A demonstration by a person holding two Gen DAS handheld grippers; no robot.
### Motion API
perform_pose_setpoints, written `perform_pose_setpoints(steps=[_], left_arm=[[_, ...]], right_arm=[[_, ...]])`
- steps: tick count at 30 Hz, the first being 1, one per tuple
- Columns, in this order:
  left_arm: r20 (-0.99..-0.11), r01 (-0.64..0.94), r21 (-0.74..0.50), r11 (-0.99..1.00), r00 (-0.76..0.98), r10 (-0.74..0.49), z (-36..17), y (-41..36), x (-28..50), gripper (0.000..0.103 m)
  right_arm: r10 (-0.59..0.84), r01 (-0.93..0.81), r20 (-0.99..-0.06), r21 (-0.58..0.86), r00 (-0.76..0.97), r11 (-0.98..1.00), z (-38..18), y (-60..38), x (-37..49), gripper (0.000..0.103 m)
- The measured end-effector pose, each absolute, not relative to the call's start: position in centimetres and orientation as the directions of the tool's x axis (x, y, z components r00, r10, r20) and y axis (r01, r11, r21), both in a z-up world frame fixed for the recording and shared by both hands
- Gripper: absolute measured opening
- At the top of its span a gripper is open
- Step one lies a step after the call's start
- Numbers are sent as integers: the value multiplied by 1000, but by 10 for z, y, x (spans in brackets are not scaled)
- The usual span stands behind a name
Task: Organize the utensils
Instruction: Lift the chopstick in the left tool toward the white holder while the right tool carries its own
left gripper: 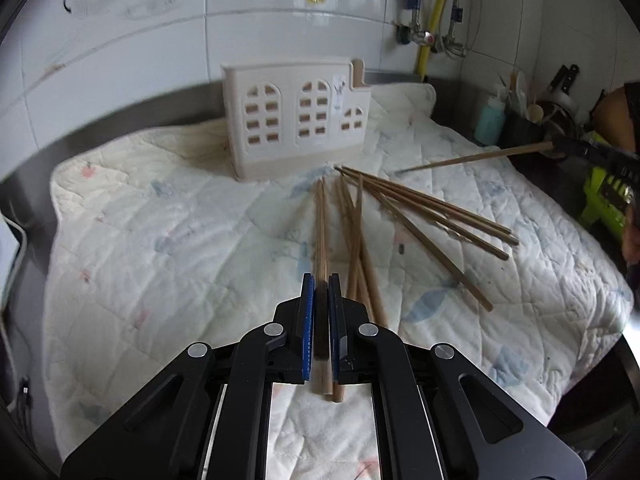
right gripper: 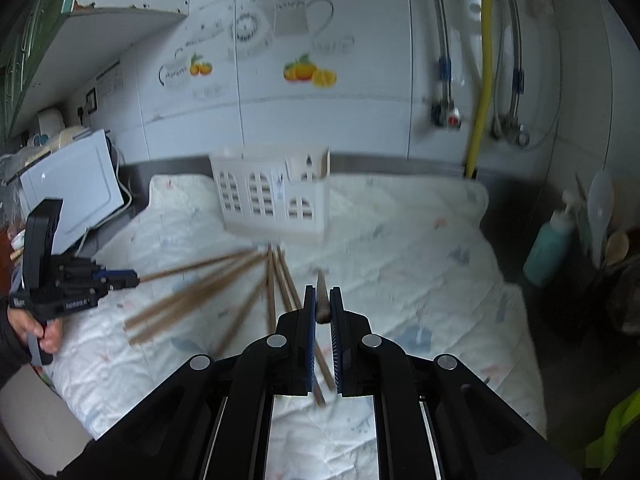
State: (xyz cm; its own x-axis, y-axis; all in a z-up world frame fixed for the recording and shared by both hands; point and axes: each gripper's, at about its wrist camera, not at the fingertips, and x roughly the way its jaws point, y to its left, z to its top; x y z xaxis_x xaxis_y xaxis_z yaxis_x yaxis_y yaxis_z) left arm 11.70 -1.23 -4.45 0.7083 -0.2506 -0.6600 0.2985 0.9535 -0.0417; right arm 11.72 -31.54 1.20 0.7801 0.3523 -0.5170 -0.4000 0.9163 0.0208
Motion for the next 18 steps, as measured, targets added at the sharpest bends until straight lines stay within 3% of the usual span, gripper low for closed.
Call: perform_pose_setpoints(steps=[11,18], left_arm=[[-498,251,-23,968,837,-228,0,-8,107,5],[-475,260,-27,965,846,-241,14,-10,110,5]], right_arm=[[417,-455,-452,27,788,890,68,-297,125,7],[449,-479,-413,35,792,877,95,-289,137,7]])
